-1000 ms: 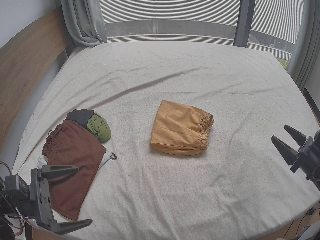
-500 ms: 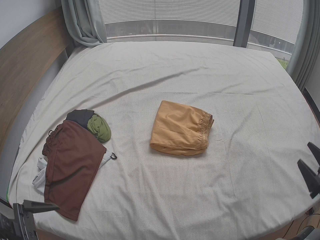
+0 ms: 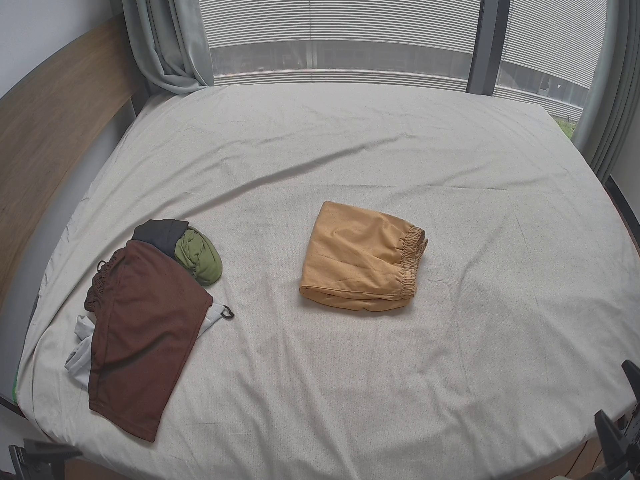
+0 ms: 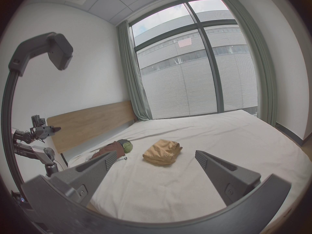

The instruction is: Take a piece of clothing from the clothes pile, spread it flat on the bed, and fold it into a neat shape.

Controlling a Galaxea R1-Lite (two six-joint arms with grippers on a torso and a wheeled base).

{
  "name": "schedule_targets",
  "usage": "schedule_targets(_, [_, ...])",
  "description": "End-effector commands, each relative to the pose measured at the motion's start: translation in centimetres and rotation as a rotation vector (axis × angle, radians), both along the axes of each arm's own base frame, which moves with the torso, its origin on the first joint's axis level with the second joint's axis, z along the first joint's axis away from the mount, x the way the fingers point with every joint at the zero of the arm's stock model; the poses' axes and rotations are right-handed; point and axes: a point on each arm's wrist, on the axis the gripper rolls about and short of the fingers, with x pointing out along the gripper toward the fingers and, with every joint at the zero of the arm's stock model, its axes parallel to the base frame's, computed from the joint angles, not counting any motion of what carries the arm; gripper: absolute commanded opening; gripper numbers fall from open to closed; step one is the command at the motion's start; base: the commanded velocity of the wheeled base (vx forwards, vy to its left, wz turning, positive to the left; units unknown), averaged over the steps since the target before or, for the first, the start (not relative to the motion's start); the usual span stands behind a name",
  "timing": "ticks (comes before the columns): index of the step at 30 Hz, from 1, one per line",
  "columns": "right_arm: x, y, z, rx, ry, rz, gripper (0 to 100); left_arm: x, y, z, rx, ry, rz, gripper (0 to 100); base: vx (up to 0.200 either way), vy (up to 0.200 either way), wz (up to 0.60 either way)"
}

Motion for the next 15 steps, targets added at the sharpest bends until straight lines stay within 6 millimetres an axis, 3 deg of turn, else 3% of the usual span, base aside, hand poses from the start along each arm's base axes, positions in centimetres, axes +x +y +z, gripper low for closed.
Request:
schedule_targets(1, [-0.7, -0.6, -1.8, -0.037, 0.003, -0.292, 100, 0.5, 0.6, -2.1, 0.047, 0.063, 0.377, 100, 0.0, 0.0, 0.0])
schedule_targets(3, [-0.6, -0.9, -1.9, -0.058, 0.018, -0.457, 100, 0.6, 0.6, -2.5, 0.068, 0.085, 0.439, 100, 0.0, 0.0, 0.0])
schedule_targets(5, [-0.7, -1.0, -2.0, -0.098, 0.028, -0.505, 100, 0.7, 0.6, -2.8, 0.088, 0.113, 0.499, 100, 0.0, 0.0, 0.0])
schedule_targets(11, [-0.7, -1.0, -2.0, -0.042, 0.043, -0.477, 100, 0.7, 0.7, -3.5, 0.107, 0.152, 0.717, 100, 0.0, 0.0, 0.0])
schedule_targets(12, [-0.7, -0.8, -2.0, -0.024, 0.041, -0.38, 100, 0.3, 0.6, -3.6, 0.092, 0.106, 0.765, 100, 0.0, 0.0, 0.0])
schedule_targets(15, [-0.7, -0.6, -2.0, -0.022, 0.041, -0.323, 100, 0.3, 0.7, -3.6, 0.08, 0.109, 0.779, 100, 0.0, 0.0, 0.0])
